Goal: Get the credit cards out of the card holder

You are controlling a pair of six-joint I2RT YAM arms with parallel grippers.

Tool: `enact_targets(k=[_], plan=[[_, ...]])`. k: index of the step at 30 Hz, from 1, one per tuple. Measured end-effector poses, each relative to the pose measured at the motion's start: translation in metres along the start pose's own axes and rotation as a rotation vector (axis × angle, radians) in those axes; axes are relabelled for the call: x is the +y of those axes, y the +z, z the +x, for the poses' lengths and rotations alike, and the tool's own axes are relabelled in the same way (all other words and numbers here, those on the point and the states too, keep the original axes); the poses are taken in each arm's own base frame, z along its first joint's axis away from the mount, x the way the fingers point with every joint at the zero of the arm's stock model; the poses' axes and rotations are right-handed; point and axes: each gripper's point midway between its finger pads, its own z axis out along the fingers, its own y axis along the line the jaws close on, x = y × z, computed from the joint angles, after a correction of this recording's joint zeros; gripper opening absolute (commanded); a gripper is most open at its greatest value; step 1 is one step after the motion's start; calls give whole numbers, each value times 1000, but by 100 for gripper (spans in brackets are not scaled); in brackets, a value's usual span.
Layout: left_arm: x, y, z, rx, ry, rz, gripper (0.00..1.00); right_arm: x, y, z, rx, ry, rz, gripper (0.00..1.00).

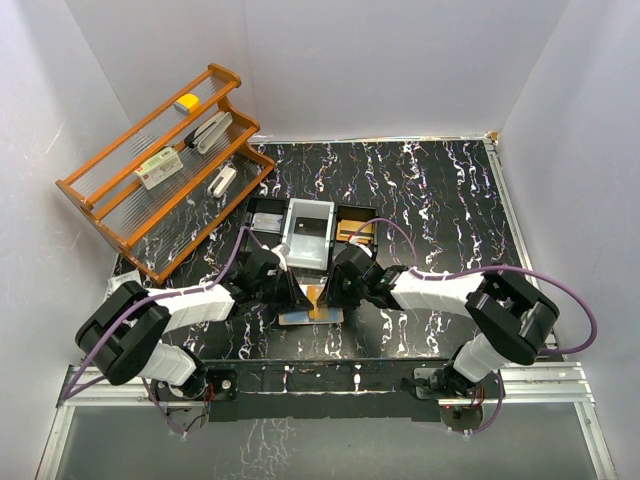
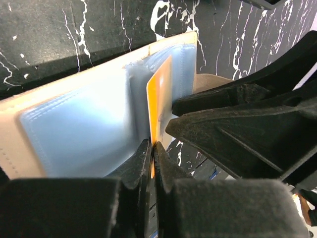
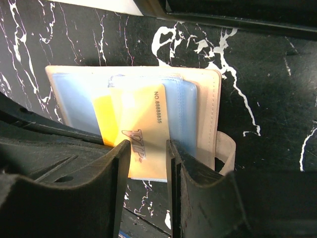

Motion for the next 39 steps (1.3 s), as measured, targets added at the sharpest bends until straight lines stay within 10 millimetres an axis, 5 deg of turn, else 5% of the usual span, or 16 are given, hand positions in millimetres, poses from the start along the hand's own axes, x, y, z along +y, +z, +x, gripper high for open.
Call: enact_targets(k=[13,25,30,35,39], plan=[[1,-22,-5,-56,36,-40,0,1,1,0,6,-2,1,34],[-1,-33,-9,-89,82,-40,0,6,-4,1,23,-54,-13,46],[-4,-37,-11,-102,101,-29,0,17,-19,-7,0,-61,-61,57],[-8,-44,-13,-120,123,-20,0,32,-37,-26,-63,-30,-158,88],[-3,-50,-16,-132,149,-59,0,30,-44,-32,-94,-12,-197,98]])
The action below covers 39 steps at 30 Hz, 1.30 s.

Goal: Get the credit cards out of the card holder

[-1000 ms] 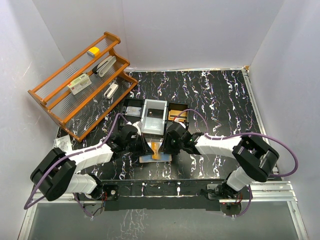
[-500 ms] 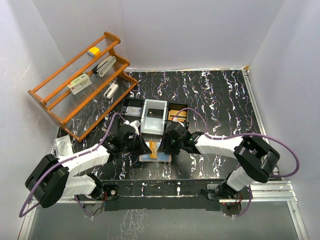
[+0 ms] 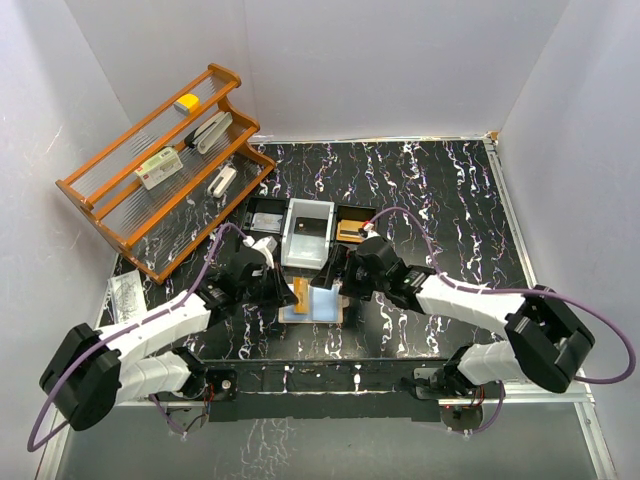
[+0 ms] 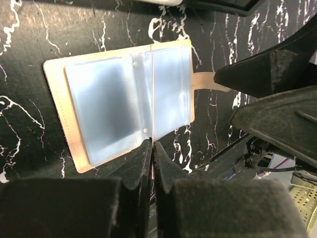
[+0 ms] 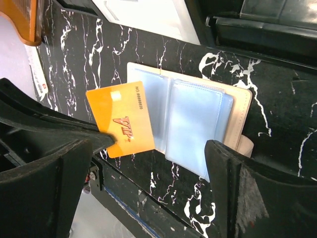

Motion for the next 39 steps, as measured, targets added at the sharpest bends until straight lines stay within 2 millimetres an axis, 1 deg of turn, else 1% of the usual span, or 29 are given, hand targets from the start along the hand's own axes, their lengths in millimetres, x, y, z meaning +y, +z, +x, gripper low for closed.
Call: enact_targets(k=[2,7,15,20,24,28,32,36,37,39], plan=[[-2,-4,-5,-19,16,-1,0,-1,-3,-3,-17,4,-16,98],[-19,-16,-17,-73,38,67,0,6,-16,-13,-91,0,-90,97],[-41,-28,-26,-106,55,167,0,27,-47,-30,-219,-31,-238,90],[-56,-42,-41,-148,40,253,0,36,-65,-48,-284,-40,-304,89],[-68,-49,-50,-160,23,330,0,41,-73,-58,-293,-45,-367,88],[-84,-58,-55,-158,21,419,0,45,-78,-55,-259,-44,-432,86],[-97,-65,-58,-157,23,486,0,60,-85,-49,-221,-68,-521,84],[-108,-71,-60,-155,27,544,0,70,-89,-42,-181,-83,-577,80],[-109,-71,-60,-153,27,554,0,71,-89,-41,-171,-84,-586,79],[-113,-71,-59,-140,24,576,0,72,-89,-37,-149,-87,-600,71]])
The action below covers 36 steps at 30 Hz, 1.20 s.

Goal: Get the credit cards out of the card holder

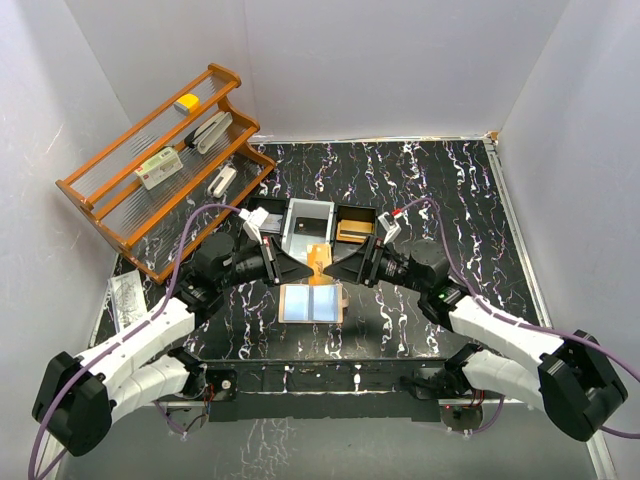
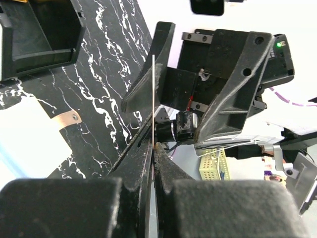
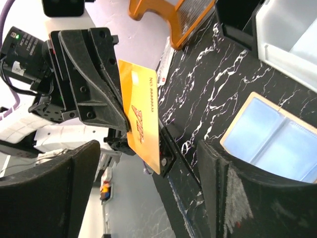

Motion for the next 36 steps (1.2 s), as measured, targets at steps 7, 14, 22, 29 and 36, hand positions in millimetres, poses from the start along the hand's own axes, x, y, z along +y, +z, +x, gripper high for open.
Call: enact_targets(k=[7,14,22,29,36], plan=[[-7,2,3,31,-15,44,0,7,5,7,54,34,-61,53],[-10,2,5,43,-8,64,0,13,9,6,72,50,-121,35],[-6,0,10,49,-16,61,0,16,7,1,78,73,-185,6],[0,0,11,51,-23,36,71,14,6,4,104,63,-194,0],[38,-13,10,-15,-59,-194,99,7,14,-22,64,-88,-76,0]])
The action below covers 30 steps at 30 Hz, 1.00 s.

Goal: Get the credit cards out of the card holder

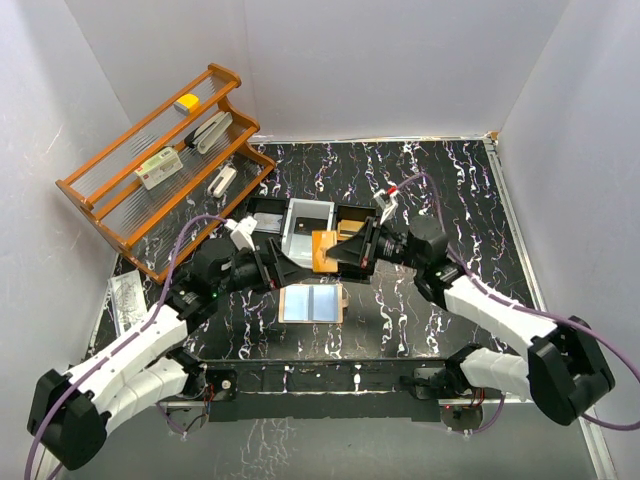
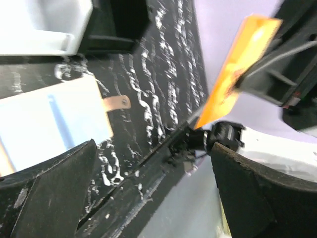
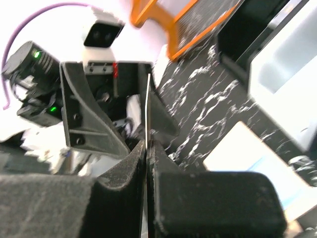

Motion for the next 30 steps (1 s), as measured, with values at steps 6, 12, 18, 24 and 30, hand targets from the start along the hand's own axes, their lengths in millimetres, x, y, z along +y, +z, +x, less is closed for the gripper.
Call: enact_targets(k=[6,12,18,24,30], plan=[[15,-21,-29,-135,44,-206,99,-7,-8,-60,-129,-332,239,0],[38,-37,-40,-189,74,-368,99,-48,-30,-83,-77,-678,502,0],[56,-42,-35,-177,70,-456,99,-92,-37,-87,113,-914,666,0],[62,-45,-33,-170,66,-483,99,-130,-30,-82,303,-1047,750,0],[63,-45,-32,-166,68,-490,99,-159,-19,-83,426,-1144,791,0]])
